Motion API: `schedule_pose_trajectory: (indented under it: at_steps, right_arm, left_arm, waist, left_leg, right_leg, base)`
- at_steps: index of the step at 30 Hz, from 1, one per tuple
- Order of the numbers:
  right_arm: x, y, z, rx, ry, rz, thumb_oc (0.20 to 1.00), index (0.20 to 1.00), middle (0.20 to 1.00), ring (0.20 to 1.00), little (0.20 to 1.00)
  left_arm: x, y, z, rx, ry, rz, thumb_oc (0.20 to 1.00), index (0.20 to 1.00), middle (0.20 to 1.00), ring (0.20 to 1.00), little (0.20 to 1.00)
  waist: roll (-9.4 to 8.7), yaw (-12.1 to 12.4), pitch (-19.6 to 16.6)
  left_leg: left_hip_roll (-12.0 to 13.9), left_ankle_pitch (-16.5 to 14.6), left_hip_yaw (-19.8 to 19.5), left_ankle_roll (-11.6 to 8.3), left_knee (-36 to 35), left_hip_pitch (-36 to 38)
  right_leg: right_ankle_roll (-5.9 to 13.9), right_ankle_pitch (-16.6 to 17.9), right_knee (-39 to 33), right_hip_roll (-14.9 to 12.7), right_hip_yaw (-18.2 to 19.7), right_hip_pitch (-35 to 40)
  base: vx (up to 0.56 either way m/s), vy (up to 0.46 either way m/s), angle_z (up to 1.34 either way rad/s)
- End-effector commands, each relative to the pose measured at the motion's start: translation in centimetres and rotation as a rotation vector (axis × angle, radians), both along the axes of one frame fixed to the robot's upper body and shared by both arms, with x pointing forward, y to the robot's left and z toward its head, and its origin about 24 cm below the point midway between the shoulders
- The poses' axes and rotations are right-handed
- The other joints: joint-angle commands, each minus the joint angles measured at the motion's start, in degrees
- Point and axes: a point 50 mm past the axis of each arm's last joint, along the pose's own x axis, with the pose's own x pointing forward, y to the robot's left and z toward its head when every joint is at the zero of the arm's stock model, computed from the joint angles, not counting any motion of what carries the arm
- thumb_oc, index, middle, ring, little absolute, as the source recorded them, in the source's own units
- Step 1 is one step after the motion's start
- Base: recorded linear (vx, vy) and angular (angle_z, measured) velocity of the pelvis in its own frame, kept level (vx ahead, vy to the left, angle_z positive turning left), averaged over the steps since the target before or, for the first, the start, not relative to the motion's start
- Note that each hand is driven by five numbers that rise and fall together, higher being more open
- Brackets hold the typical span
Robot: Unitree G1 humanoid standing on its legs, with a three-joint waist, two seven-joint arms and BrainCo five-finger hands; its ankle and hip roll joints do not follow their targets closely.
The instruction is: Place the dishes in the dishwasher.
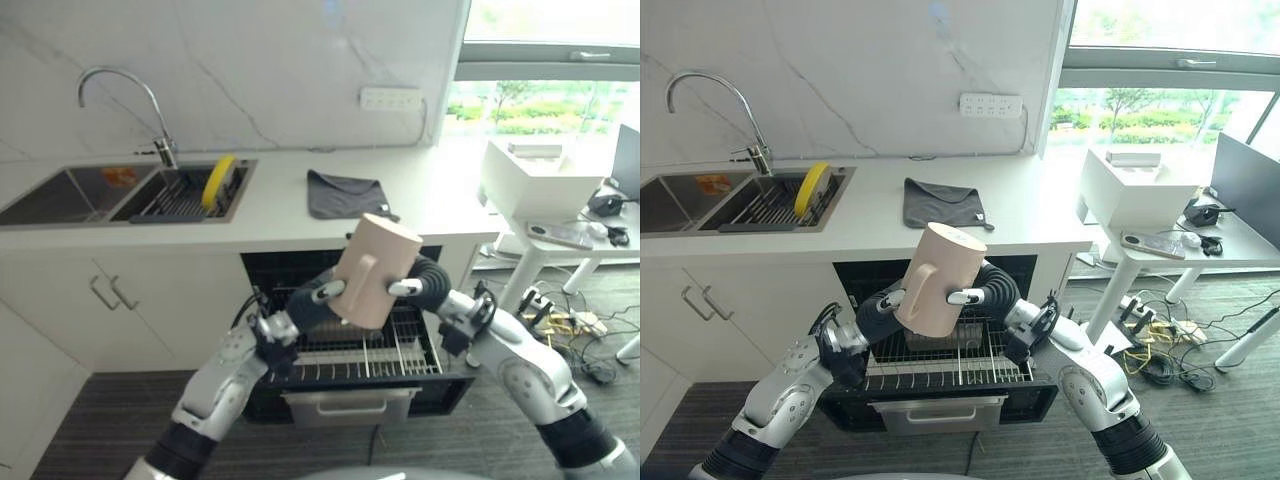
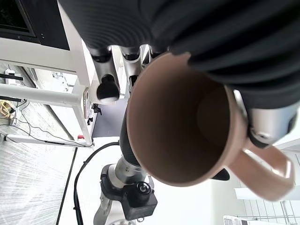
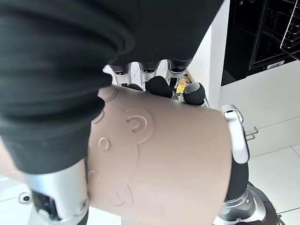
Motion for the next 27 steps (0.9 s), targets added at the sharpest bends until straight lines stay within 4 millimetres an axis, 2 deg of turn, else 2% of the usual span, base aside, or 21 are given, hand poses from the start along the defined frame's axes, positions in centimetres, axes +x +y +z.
schedule_pose_trajectory:
  at_steps: [1, 18, 27]
  right_arm:
    - [0.5, 1.5, 6.3, 0.166, -0.245, 0.069, 1.000, 1.000, 1.000, 1.000, 1.000]
    - [1.1, -0.2, 7.2, 0.105, -0.341, -0.060, 1.000, 1.000, 1.000, 1.000, 1.000]
    - [1.0, -0.3, 7.7, 0.140, -0.343, -0.045, 1.000, 1.000, 1.000, 1.000, 1.000]
  left_arm:
    - [1.2, -0.8, 1.3, 0.017, -0.089, -0.048, 0.200, 0.200, 0.200, 0.200, 0.200]
    - [1.1, -0.3, 0.9, 0.023, -0.076, -0.031, 0.200, 0.200, 0.200, 0.200, 0.200]
    - [1.1, -0.3, 0.9, 0.025, -0.077, -0.032, 0.200, 0.200, 0.200, 0.200, 0.200]
  waist:
    - [-0.79, 1.32, 2.66]
    - [-0.76, 1.15, 2.52]
    - [-0.74, 1.19, 2.52]
  left_leg:
    - [3.02, -2.42, 2.02, -1.48, 0.38, 5.02]
    - [2.86, -2.68, 2.18, -1.34, 0.38, 4.94]
    - [2.76, -2.70, 2.17, -1.26, 0.38, 4.81]
  right_leg:
    - [2.15, 0.73, 0.35, -3.29, -3.76, 0.02]
    - [1.98, 0.65, 0.35, -3.07, -4.00, -0.09]
    - [1.92, 0.58, 0.35, -3.04, -4.11, -0.08]
  base:
    - [0.00, 0.000, 0.00]
    - [0.00, 0.000, 0.00]
    - [0.00, 0.000, 0.00]
